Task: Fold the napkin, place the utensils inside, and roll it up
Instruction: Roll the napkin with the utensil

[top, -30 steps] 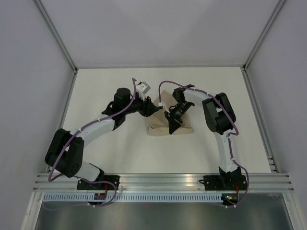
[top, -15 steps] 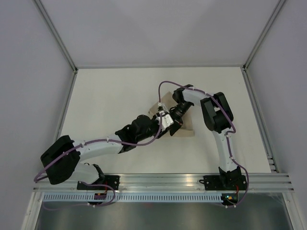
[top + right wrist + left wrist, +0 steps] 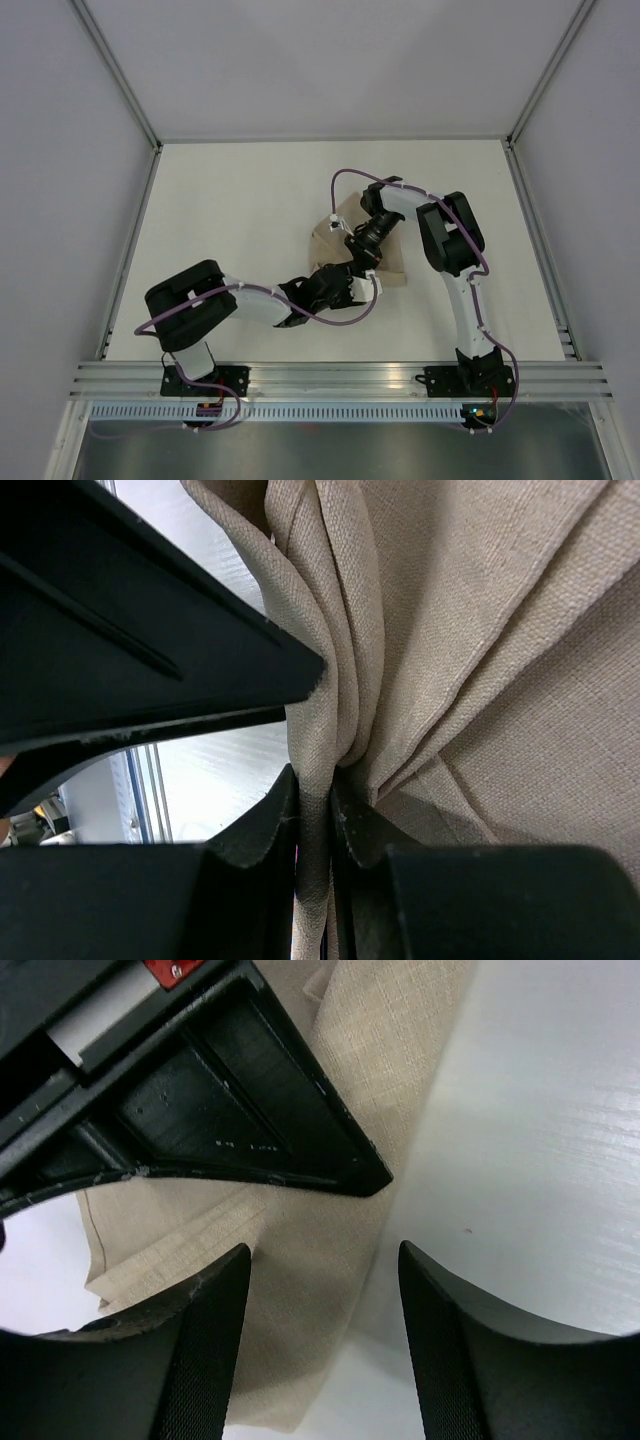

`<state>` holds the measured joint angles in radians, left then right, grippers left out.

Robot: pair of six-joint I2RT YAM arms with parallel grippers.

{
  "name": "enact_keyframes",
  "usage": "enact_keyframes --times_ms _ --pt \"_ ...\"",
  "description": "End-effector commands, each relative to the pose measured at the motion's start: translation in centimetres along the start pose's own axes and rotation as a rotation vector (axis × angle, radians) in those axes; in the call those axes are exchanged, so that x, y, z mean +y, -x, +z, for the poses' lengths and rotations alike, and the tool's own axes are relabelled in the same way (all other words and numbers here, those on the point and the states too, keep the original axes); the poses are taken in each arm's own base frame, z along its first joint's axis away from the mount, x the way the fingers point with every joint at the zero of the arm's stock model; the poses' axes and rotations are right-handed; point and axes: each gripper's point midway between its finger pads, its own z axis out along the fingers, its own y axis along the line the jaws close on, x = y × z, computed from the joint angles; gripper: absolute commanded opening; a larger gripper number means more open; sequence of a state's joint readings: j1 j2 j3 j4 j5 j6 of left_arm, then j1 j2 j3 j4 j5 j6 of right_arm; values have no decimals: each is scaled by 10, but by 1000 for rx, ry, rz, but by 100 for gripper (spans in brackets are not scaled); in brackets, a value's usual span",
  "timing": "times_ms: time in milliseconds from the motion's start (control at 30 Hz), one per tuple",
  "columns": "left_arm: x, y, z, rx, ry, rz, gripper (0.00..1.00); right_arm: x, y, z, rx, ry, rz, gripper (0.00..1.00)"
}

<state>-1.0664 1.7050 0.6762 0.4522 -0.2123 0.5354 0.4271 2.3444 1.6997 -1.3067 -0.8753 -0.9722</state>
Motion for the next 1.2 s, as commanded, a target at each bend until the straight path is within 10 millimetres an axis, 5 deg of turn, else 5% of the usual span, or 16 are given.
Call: enact_keyframes --times_ms 0,333,600,833,967,1167 --pt "24 30 9 -76 76 76 66 -39 -29 6 122 -79 -33 17" --pt "-10 8 27 10 -96 108 61 -38 -29 5 120 -62 -27 17" --pt "-37 -21 31 144 -291 -25 37 -38 -28 4 119 -50 -25 16" --pt "-59 -25 26 189 -487 -140 17 -37 -28 4 113 -45 -27 17" --pt "-67 -24 24 197 -548 -196 3 -36 -26 0 99 -52 -28 22" --pt "-80 -23 18 205 -673 -285 2 -30 -14 -20 31 -87 -39 44"
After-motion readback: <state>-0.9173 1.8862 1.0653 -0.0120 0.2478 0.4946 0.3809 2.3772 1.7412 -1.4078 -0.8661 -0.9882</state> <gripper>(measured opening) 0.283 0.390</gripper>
